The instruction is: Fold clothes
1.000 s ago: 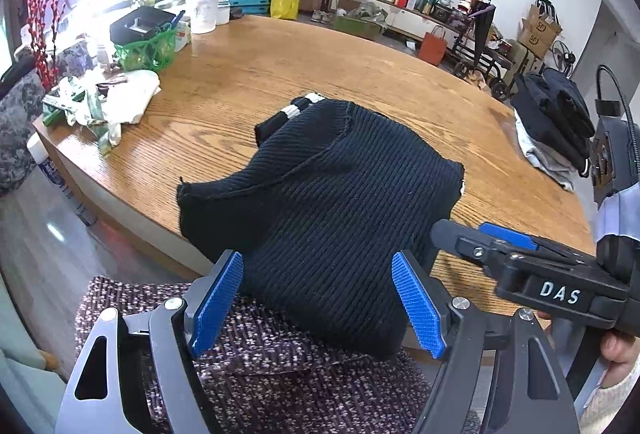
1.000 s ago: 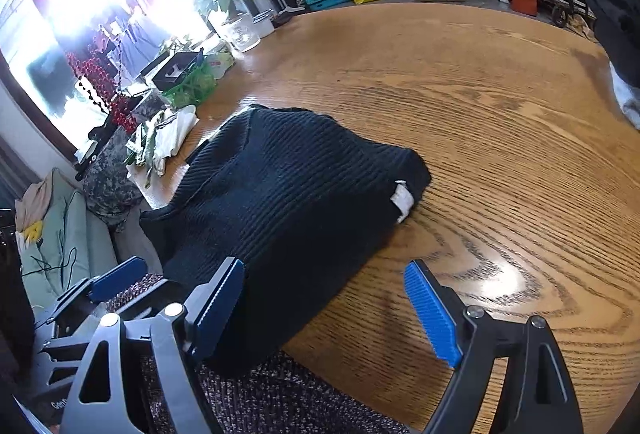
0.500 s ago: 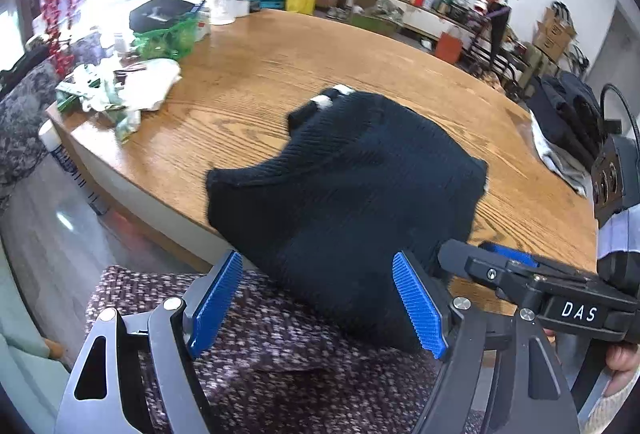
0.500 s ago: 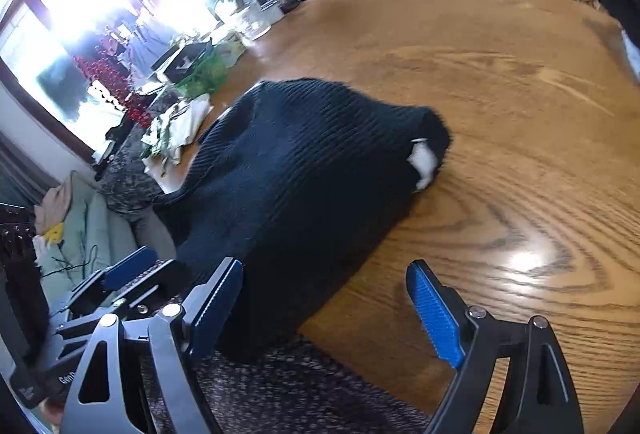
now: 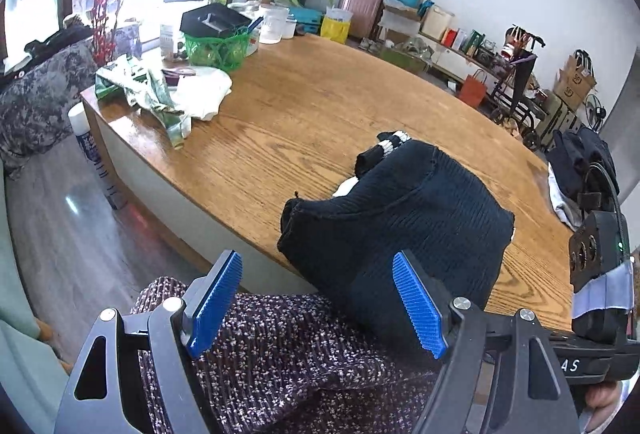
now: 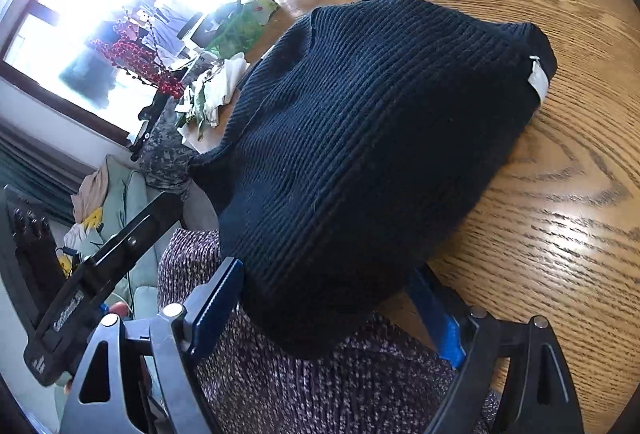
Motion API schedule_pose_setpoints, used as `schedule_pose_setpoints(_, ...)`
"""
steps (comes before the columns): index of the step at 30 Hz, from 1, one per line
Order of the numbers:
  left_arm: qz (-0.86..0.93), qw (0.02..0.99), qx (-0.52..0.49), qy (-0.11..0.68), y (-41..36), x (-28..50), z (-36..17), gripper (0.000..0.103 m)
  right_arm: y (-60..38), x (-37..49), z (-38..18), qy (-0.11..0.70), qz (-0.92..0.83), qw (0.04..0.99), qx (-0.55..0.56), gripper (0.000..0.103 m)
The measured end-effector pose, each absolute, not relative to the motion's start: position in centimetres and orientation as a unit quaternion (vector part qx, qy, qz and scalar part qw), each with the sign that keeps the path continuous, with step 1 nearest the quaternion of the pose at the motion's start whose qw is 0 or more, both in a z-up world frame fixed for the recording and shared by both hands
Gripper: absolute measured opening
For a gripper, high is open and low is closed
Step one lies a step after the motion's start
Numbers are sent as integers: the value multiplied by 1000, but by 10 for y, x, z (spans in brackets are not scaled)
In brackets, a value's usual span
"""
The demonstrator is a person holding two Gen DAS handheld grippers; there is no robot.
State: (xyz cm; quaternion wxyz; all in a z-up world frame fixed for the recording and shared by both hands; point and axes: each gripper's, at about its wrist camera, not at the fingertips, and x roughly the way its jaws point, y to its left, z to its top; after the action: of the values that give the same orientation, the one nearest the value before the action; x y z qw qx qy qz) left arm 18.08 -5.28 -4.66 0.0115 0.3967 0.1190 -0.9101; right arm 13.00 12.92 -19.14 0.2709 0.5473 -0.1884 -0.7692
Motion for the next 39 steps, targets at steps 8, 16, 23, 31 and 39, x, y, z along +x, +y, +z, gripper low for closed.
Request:
schedule_pose_setpoints(8,-915,-5,386,117,-48,182,-44,79,136,124,-199,-247,-764,244,544,55)
schedule_pose_setpoints(16,-919,-21,374,121,-49,189,-42,79,133,123,-190,-238,-768,263,534,45)
schedule_pose_setpoints(23,-919,-21,374,126,-50,190,-44,79,136,131,-205,-263,-737,273,560,59)
schedule_pose_setpoints(31,-919,-26,377,110,-41,188,-45,79,127,130,-212,-269,-734,280,557,66)
schedule_pose_setpoints(39,-922,-31,374,94,-35,187,-44,79,123,126,-210,-271,-735,293,548,40)
